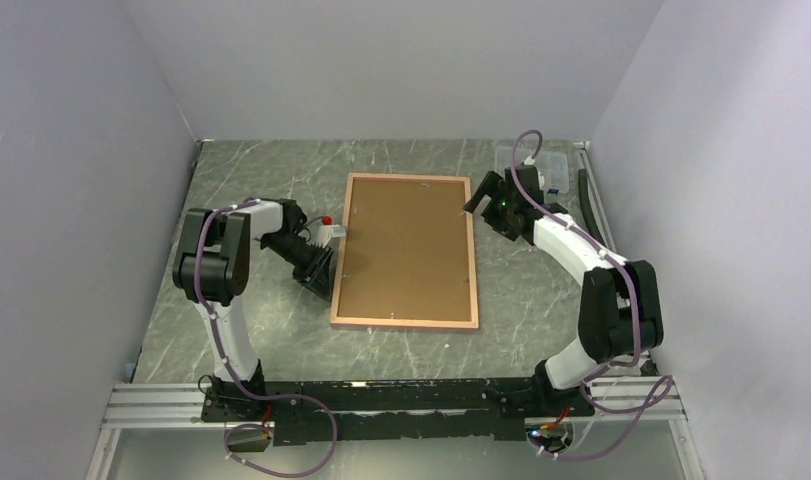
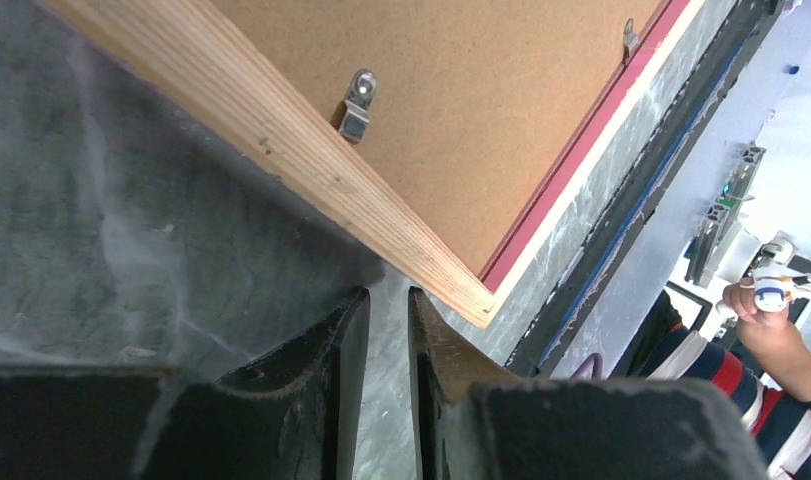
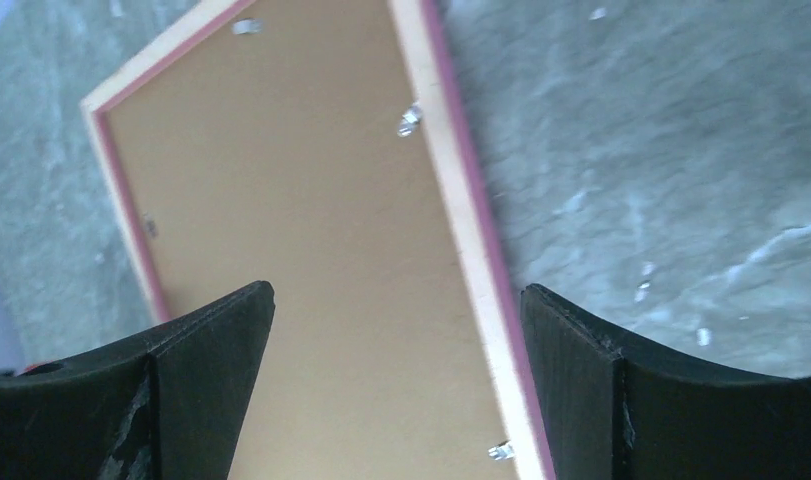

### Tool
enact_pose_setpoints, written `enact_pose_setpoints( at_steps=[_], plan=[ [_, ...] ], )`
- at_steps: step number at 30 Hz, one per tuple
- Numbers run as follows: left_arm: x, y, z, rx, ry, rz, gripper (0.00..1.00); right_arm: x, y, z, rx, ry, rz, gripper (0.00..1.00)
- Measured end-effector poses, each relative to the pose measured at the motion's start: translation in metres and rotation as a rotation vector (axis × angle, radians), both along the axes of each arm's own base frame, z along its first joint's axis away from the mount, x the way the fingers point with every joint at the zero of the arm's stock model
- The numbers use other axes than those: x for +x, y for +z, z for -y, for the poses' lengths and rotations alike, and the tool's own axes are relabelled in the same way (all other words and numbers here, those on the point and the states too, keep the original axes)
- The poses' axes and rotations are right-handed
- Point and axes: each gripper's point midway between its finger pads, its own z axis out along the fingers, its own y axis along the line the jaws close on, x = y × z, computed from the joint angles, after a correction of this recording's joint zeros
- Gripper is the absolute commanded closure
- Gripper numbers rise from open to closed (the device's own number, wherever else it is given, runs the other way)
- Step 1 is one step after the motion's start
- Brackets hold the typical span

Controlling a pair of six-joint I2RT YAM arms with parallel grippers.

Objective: Put the photo into the frame

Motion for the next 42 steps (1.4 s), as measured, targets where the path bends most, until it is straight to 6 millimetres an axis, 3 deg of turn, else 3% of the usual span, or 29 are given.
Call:
enact_pose_setpoints(
  at_steps=[4,7,10,14,16,20,22,24,29,32,33,36,39,42],
  plan=[
    [-0.003,0.0,0.002,0.012,-0.019,0.007,0.73,0.003,-0.028,0.014,-0.035,-0.01,-0.064,0.02],
    [-0.005,0.0,0.004,0.026,-0.041,0.018,0.73,0.0,-0.064,0.009,-0.031,0.016,-0.155,0.02],
    [-0.01,-0.001,0.009,0.036,-0.071,0.022,0.73,0.002,-0.085,0.0,-0.004,0.046,-0.219,0.02],
    [-0.021,-0.001,0.023,0.038,-0.133,0.019,0.73,0.024,-0.065,-0.013,0.046,0.078,-0.149,0.02],
    [-0.028,0.0,0.029,0.039,-0.171,0.014,0.72,0.025,-0.063,-0.014,0.05,0.08,-0.14,0.03],
    [-0.039,0.005,0.031,0.03,-0.222,0.0,0.7,0.017,-0.065,-0.012,0.064,0.068,-0.147,0.05],
    [-0.036,0.016,0.024,0.026,-0.209,-0.005,0.63,0.004,-0.066,-0.011,0.077,0.064,-0.155,0.06],
    [-0.016,0.029,0.014,0.025,-0.163,0.022,0.58,-0.012,-0.067,-0.01,0.091,0.061,-0.166,0.06],
    [0.088,0.063,-0.016,0.014,0.039,0.199,0.46,-0.035,-0.063,-0.01,0.105,0.059,-0.177,0.08],
    [0.151,0.065,-0.023,-0.019,0.151,0.244,0.36,-0.037,-0.051,-0.012,0.106,0.059,-0.152,0.08],
    [0.163,0.062,-0.023,-0.028,0.174,0.242,0.28,-0.037,-0.045,-0.013,0.103,0.058,-0.137,0.08],
    [0.188,0.045,-0.015,-0.066,0.242,0.181,0.22,-0.038,-0.027,-0.018,0.098,0.066,-0.093,0.08],
    [0.199,0.029,-0.005,-0.095,0.283,0.122,0.25,-0.032,-0.011,-0.027,0.094,0.079,-0.063,0.08],
    [0.204,0.028,0.003,-0.127,0.306,0.085,0.3,-0.02,0.005,-0.041,0.103,0.104,-0.03,0.09]
  ],
)
